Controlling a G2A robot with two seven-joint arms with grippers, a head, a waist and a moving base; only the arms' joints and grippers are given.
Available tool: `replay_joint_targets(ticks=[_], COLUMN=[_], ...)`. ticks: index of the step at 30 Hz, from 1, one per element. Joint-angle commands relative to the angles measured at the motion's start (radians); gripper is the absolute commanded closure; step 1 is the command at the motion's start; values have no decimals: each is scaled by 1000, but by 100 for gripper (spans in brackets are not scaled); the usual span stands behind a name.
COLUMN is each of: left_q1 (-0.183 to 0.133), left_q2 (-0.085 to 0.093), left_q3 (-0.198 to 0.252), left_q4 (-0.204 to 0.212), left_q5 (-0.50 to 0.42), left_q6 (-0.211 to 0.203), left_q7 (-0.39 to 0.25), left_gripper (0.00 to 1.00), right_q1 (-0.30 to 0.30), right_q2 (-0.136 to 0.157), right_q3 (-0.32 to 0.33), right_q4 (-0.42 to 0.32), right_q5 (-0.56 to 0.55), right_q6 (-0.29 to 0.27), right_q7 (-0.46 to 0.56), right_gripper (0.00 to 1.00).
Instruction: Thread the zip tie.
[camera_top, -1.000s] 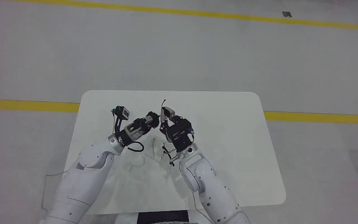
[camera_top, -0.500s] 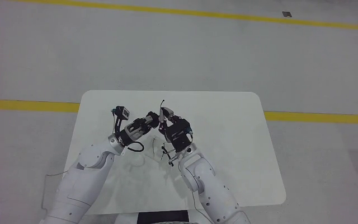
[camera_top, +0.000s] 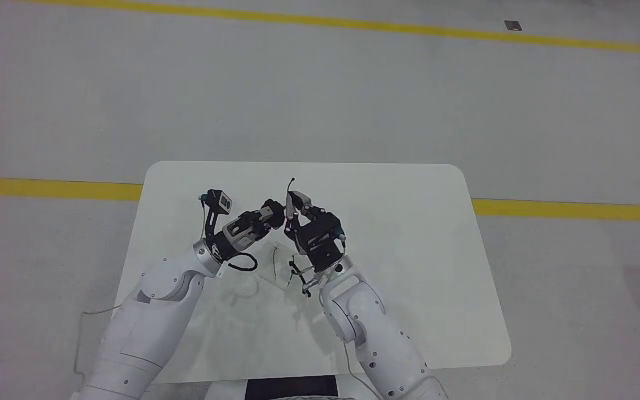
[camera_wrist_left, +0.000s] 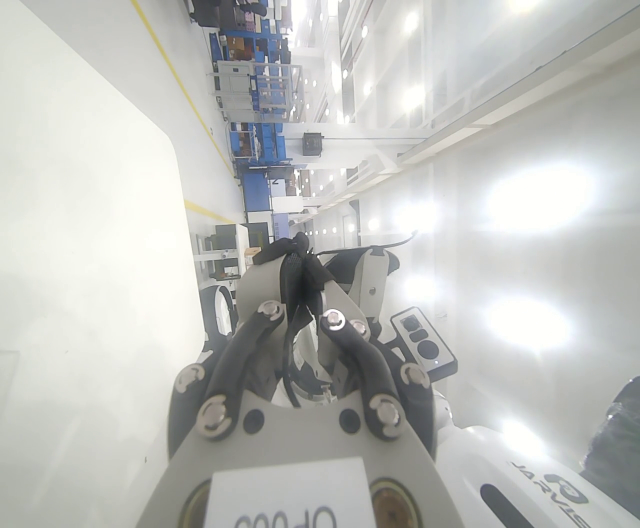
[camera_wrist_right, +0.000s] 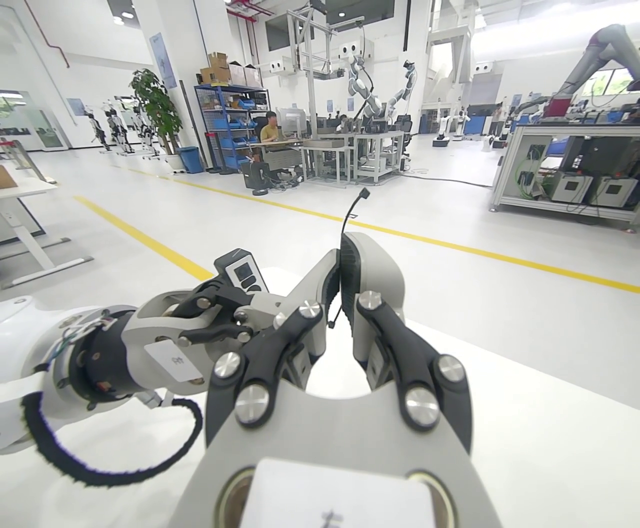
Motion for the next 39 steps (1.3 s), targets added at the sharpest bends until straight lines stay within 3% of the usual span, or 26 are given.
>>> replay_joint_targets(ticks=[1,39], left_q1=[0,0], left_q2=[0,0], left_q3=[0,0], left_q4=[0,0], left_q5=[0,0], left_q6=[0,0], left_q7=[0,0], left_gripper=[100,100], right_q1=[0,-15], right_q2=[1,13], right_q3=[-1,-2], right_q4=[1,-14], right_q5=[1,50], right_q6=[-3,-51], right_q7=[5,19], right_gripper=[100,100])
